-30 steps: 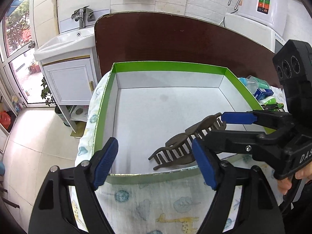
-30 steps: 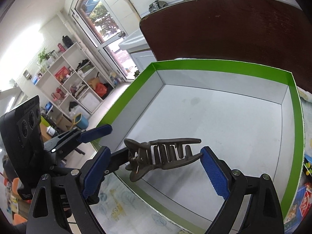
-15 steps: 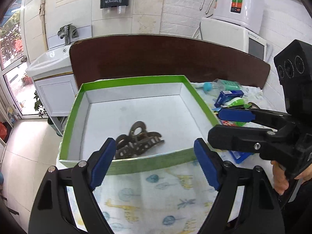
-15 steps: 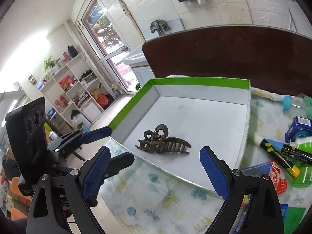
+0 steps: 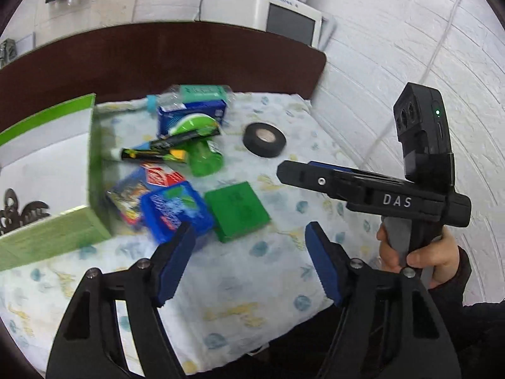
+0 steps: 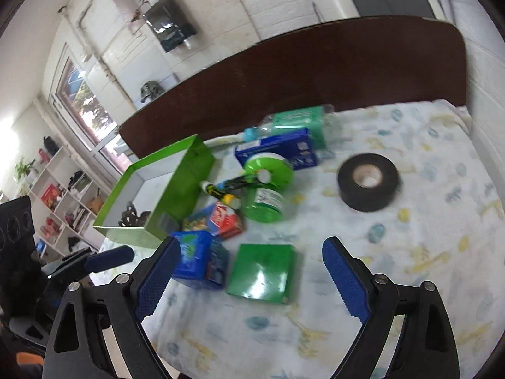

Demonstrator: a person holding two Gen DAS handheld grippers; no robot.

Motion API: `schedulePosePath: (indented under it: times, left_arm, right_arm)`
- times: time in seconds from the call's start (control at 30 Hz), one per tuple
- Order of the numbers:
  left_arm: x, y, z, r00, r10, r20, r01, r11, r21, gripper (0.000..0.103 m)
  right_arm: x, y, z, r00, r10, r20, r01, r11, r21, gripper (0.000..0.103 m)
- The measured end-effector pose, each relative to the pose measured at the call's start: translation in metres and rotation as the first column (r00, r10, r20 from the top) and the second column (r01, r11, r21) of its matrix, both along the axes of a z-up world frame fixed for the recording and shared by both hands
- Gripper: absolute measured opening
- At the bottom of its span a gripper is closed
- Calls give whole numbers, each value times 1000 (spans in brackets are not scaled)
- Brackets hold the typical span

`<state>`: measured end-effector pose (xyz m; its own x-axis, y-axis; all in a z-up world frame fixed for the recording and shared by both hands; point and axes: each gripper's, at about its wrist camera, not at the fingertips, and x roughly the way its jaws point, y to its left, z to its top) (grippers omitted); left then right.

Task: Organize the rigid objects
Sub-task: 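Grasp the green square box with the right gripper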

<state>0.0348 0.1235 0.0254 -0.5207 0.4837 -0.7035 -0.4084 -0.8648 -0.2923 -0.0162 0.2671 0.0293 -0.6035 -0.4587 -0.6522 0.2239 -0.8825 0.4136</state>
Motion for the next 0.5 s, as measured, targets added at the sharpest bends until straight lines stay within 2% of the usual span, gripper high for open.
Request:
schedulePosePath:
  times: [0.07, 0.1, 0.17, 0.37, 0.5]
  left_arm:
    - [-2, 20, -11, 999, -15, 38, 15, 1000, -18, 53]
    - [-5, 26, -16, 998, -13, 61, 15, 1000, -25, 50]
    - [-12, 32, -27, 994, 12, 107, -9, 1000, -28, 41]
    - [-35, 24, -45, 970, 154, 187, -150, 988, -36, 40]
    - [-47, 20, -47, 957, 202, 207, -198, 979, -42, 40]
  right_arm:
    - [5, 19, -11, 1000, -10, 21, 10, 1000, -11, 72]
    - [6, 25, -15, 999, -10, 30, 10, 1000, -18, 68]
    - [7, 33, -23, 999, 7, 44, -5, 999, -33, 51]
    - [9, 27, -41, 995, 66, 79, -61, 997, -54, 45]
    - [2, 24, -49, 993, 73, 92, -67, 996, -66, 43]
